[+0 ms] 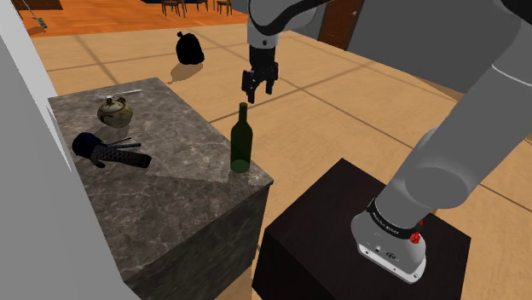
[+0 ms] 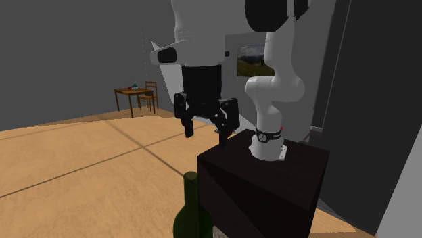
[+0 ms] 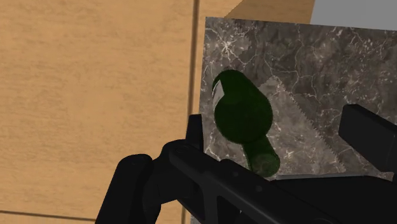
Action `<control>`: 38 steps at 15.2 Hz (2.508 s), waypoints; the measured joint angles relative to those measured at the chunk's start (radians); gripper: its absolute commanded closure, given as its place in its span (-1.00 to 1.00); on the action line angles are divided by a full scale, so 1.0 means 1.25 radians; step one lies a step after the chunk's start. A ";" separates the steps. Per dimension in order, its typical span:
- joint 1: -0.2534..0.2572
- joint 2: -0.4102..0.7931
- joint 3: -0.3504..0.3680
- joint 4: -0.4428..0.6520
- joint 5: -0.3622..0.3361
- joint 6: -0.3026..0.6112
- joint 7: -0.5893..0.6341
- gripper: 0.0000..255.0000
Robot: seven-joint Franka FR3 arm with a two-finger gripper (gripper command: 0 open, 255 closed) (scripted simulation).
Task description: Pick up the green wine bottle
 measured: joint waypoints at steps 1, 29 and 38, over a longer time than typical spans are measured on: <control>0.001 0.028 0.002 0.023 -0.001 0.008 0.004 -1.00; 0.008 0.206 0.005 0.122 -0.007 0.103 0.023 1.00; 0.008 0.167 0.006 0.173 -0.004 0.013 0.022 1.00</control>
